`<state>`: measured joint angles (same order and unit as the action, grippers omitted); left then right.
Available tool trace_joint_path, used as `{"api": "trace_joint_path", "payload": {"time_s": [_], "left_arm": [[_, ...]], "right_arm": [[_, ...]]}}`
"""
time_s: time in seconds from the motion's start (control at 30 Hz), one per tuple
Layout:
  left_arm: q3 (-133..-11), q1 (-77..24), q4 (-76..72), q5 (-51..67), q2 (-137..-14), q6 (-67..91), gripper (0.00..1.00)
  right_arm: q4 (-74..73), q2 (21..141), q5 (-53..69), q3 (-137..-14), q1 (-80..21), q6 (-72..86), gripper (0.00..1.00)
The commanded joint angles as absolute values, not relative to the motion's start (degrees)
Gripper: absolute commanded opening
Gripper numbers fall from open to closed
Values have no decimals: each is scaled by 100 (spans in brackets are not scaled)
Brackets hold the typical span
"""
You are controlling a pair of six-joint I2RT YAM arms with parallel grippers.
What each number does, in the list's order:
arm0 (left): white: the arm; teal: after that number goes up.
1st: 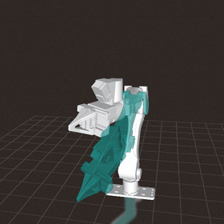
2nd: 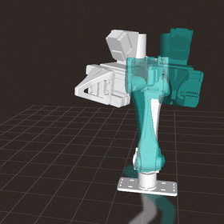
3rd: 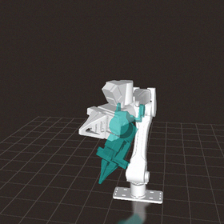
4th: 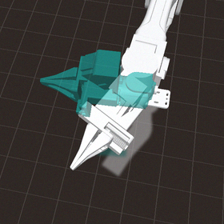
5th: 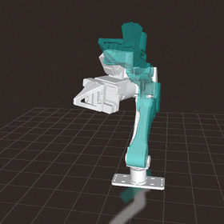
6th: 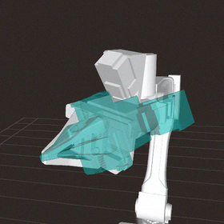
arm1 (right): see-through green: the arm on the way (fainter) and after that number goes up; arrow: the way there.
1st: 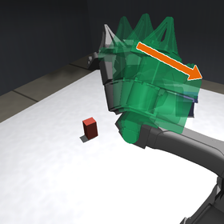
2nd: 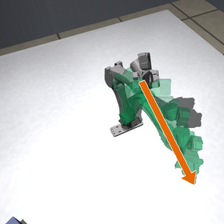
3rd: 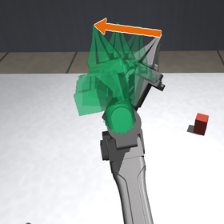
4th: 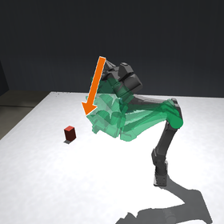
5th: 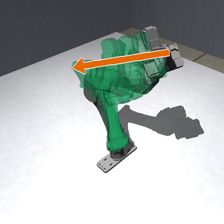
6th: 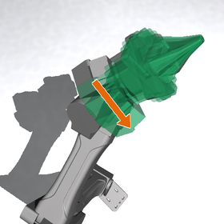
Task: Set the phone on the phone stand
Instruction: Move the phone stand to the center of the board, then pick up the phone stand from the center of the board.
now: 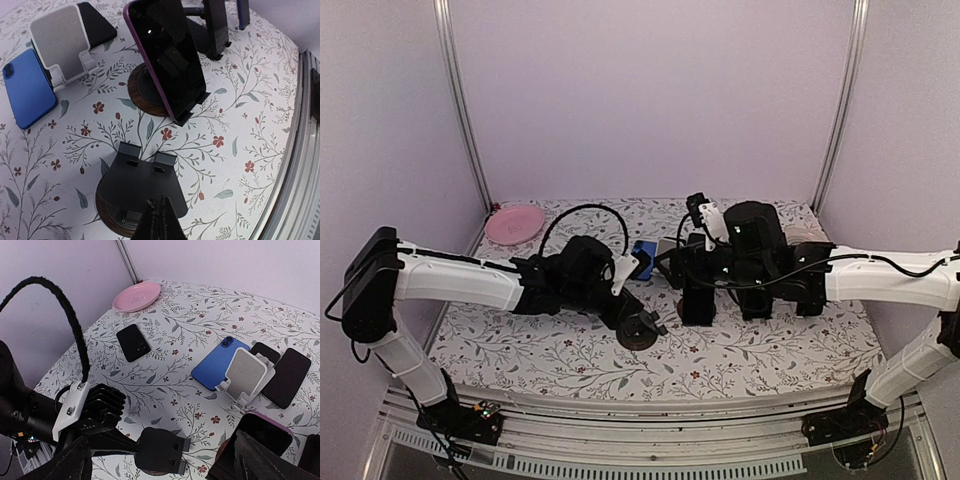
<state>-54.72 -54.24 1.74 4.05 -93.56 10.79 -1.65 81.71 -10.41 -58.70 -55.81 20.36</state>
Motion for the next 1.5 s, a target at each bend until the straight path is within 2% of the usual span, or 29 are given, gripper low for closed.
{"api": "trace_joint_path", "payload": {"time_s": [0.0, 0.2, 0.23, 0.3, 0.4, 0.5, 0.57, 0.63, 0.73, 0.83, 0.97, 1.37, 1.47], "left_arm": [[-5669, -5175, 317, 1346, -9399, 412, 0], [-5819, -4958, 350, 1560, -9516, 511, 0], [-5845, -4955, 362, 1489, -9518, 678, 3], [-5912, -4962, 548, 1125, -9473, 1123, 11], [-5823, -4988, 642, 468, -9212, 2155, 32], [-5561, -5037, 669, -86, -8987, 3393, 38], [-5253, -5135, 325, -192, -8836, 3891, 48], [-5051, -5309, 118, -573, -8793, 4258, 52], [-5084, -5514, -4, -853, -8938, 4651, 74], [-5158, -5762, -166, -1204, -9134, 4950, 84], [-5168, -5910, -309, -1657, -9334, 5349, 84], [-5468, -6155, -658, -2013, -10101, 5922, 61], [-5531, -6168, -625, -2060, -10190, 5854, 49]], "right_arm": [[165, 8295, 53, -5862, -5373, 1405, 99], [274, 8429, 404, -5729, -5363, 1050, 99], [269, 8427, 373, -5710, -5366, 1047, 99], [208, 8388, 288, -5693, -5369, 1066, 99], [154, 8279, 135, -5651, -5364, 1151, 99], [-10, 8193, -226, -5704, -5366, 1332, 99], [-82, 8110, -517, -5728, -5357, 1490, 99], [-106, 7972, -757, -5705, -5359, 1684, 99], [-140, 7792, -1017, -5663, -5360, 1945, 99], [-136, 7610, -1068, -5615, -5360, 2099, 99], [-98, 7413, -1044, -5539, -5353, 2234, 99], [-7, 7173, -882, -5335, -5355, 2469, 99], [-41, 7163, -878, -5340, -5353, 2484, 99]]}}
